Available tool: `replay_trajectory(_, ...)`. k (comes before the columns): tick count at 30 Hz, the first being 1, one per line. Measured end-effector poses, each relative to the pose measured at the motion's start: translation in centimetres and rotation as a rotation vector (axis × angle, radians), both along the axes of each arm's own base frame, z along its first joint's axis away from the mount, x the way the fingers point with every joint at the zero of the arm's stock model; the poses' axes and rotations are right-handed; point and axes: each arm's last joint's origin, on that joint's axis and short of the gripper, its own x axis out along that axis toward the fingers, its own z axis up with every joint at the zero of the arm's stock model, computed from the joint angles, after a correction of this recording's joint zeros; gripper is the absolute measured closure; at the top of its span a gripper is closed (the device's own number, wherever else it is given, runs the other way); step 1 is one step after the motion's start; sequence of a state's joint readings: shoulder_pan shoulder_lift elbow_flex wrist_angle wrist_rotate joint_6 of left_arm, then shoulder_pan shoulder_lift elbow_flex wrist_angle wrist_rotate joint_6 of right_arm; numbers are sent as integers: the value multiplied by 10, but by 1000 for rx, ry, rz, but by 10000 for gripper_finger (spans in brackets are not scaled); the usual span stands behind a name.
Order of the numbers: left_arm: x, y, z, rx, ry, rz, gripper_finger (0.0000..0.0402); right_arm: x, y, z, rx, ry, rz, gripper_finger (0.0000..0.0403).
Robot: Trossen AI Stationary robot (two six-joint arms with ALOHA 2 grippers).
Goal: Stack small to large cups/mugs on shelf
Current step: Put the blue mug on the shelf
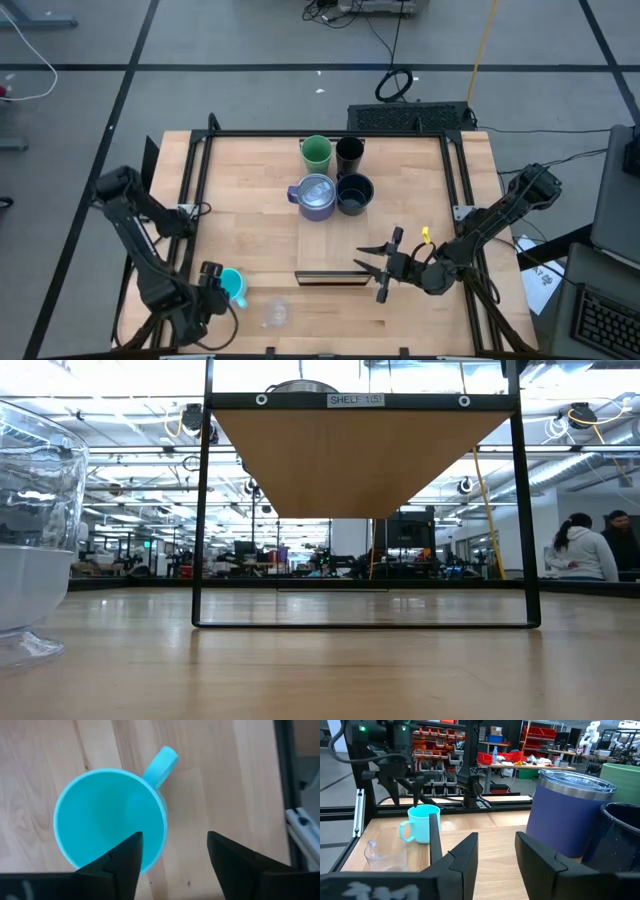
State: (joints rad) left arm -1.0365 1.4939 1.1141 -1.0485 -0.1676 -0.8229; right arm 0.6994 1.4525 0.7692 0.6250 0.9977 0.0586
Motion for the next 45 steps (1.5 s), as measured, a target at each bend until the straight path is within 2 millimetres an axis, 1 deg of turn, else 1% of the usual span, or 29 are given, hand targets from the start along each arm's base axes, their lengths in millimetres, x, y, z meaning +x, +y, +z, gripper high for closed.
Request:
replay_trajectory(3, 2, -2, -5, 43, -20, -8, 159, 0, 0, 0, 0, 0, 0, 283)
replay_trajectory(6, 3, -2, -6, 66, -41, -20, 163, 0, 0, 0, 0, 0, 0, 283)
replay_trajectory(8, 3, -2, -6, 72, -43, -38, 182, 0, 0, 0, 0, 0, 0, 283)
replay_trajectory(15, 2, 0, -12, 86, -29, -75, 290, 0, 0, 0, -4, 2, 4, 283)
replay_trajectory(18, 2, 0, -13, 87, -19, -88, 317, 0, 0, 0, -9, 4, 4, 283)
replay_trajectory(21, 2, 0, -14, 84, -22, -101, 323, 0, 0, 0, -11, 4, 5, 283)
replay_trajectory(28, 4, 0, -14, 94, -51, -131, 306, 0, 0, 0, -11, 5, 5, 283)
replay_trajectory(33, 7, 2, -14, 103, -53, -144, 309, 0, 0, 0, -18, 7, 6, 283)
replay_trajectory(39, 11, 3, -23, 79, -59, -161, 338, 0, 0, 0, -29, 10, 7, 283)
replay_trajectory(45, 16, 7, -25, 77, -67, -144, 391, 0, 0, -1, -42, 17, 9, 283)
